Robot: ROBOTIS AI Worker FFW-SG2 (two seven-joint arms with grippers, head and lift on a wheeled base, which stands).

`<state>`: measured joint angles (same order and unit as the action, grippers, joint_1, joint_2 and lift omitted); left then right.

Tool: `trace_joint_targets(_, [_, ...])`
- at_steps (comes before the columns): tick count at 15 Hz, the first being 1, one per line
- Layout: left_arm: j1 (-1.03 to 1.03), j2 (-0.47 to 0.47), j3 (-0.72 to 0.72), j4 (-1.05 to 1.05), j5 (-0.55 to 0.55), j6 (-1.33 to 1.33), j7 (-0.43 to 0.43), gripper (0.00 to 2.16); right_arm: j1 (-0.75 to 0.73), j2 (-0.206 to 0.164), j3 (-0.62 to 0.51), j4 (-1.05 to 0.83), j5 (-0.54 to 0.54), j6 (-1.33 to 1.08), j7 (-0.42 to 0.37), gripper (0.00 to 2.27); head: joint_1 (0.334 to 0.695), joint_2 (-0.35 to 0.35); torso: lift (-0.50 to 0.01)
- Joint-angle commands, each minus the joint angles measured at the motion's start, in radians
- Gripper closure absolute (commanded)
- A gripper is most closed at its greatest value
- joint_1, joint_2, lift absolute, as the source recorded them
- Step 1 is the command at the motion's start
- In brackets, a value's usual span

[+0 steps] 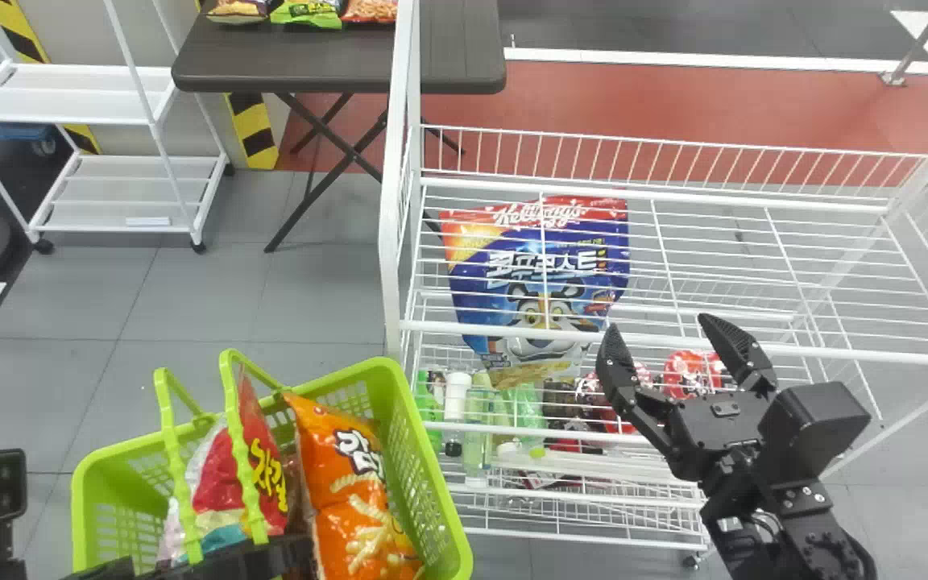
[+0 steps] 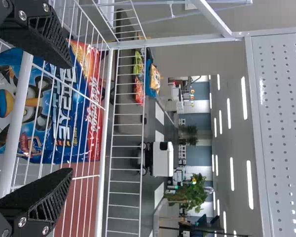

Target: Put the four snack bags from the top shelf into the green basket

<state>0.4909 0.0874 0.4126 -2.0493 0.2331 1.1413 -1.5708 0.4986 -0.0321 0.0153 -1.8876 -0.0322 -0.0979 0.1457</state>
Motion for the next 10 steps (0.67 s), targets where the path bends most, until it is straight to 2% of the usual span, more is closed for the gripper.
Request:
trace_joint_targets(1, [0.000, 0.000, 0.000, 0.001, 0.000, -0.001, -0.010, 2.15, 0.002, 0.001, -0.002, 0.001, 0.000, -0.001, 0.000, 0.07, 0.695, -0.037, 0.000])
trace_joint_targets(10, [0.000, 0.000, -0.002, 0.003, 0.000, -0.001, -0.010, 2.15, 0.008, 0.003, -0.003, 0.001, -0.002, -0.007, -0.002, 0.07, 0.695, -0.041, 0.000])
